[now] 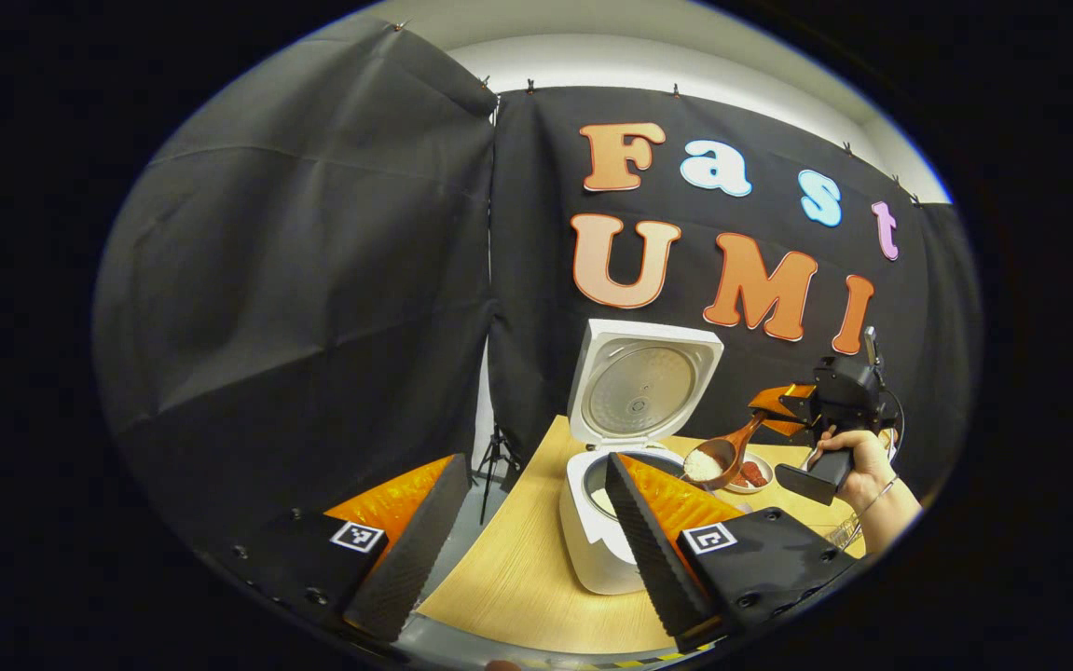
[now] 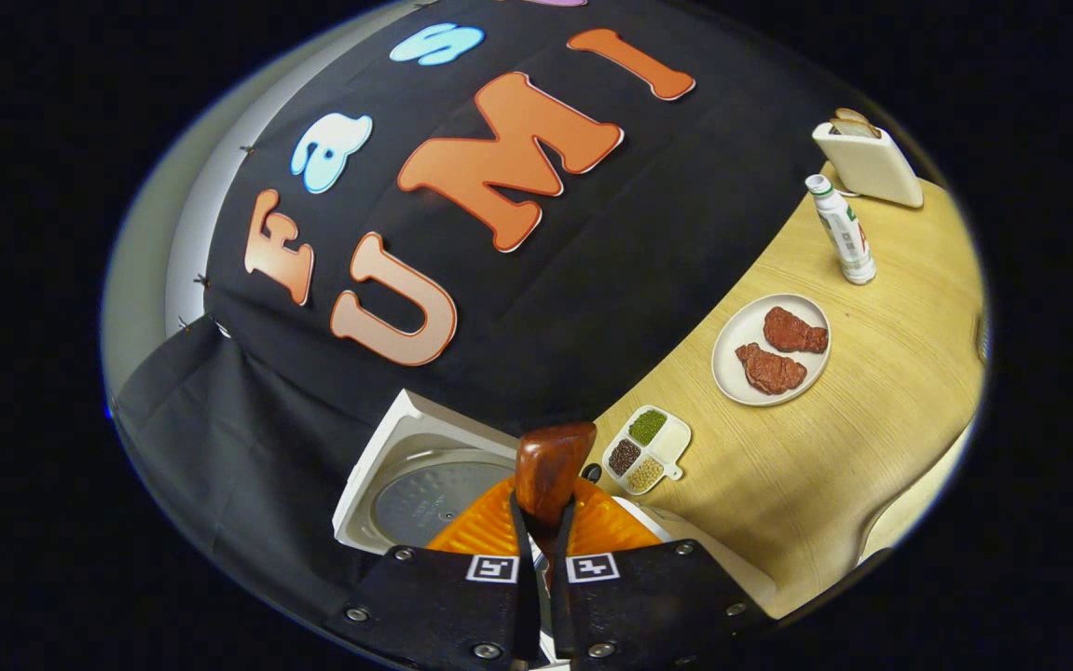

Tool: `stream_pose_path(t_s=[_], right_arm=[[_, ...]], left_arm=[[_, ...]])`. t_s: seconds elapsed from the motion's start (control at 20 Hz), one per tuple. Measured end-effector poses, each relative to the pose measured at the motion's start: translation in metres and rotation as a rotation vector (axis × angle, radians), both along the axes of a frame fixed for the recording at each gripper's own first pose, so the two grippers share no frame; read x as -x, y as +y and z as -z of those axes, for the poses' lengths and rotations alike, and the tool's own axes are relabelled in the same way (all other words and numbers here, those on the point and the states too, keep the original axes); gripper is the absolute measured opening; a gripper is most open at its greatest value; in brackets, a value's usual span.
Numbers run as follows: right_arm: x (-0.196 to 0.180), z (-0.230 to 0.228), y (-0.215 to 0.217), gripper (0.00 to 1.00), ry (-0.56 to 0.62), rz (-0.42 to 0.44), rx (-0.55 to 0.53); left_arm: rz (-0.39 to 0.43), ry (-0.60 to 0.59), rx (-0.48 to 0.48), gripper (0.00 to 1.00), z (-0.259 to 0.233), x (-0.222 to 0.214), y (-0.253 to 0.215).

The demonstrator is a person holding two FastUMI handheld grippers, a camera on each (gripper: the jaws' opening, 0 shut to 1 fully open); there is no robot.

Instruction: Close the left gripper, press the button to open the rice cooker; take a wooden spoon from the chopstick holder with the right hand, scoop a spoonful of rice and pour it into the rice cooker, then put the wooden spoon back into the chopstick holder.

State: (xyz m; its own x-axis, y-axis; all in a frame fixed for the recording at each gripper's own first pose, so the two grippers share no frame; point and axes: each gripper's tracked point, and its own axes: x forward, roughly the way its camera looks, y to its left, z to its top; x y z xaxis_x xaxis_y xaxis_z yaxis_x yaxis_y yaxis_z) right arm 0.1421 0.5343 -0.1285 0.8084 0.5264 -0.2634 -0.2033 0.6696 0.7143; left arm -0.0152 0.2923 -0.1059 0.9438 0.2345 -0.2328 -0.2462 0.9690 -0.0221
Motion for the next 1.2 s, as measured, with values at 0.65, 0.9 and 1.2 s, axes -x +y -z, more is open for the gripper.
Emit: stream_pose_path(t_s=[0.65,0.9,1.2], right_arm=[[-0.005,0.002,0.015,0.04,-0.103,-0.055,0.146],[-0.004,-0.003,0.016,0.05,-0.205,-0.092,0.217],[0.005,-0.021,0.035,0.05,-0.323,-0.149,0.294]], left_arm=[[-0.019,0.004,0.013,1.00,0.007,-0.006,0.004],[-0.016,0.003,0.016,1.00,0.007,-0.009,0.000],[-0.018,0.005,0.011,1.00,0.008,-0.009,0.001]])
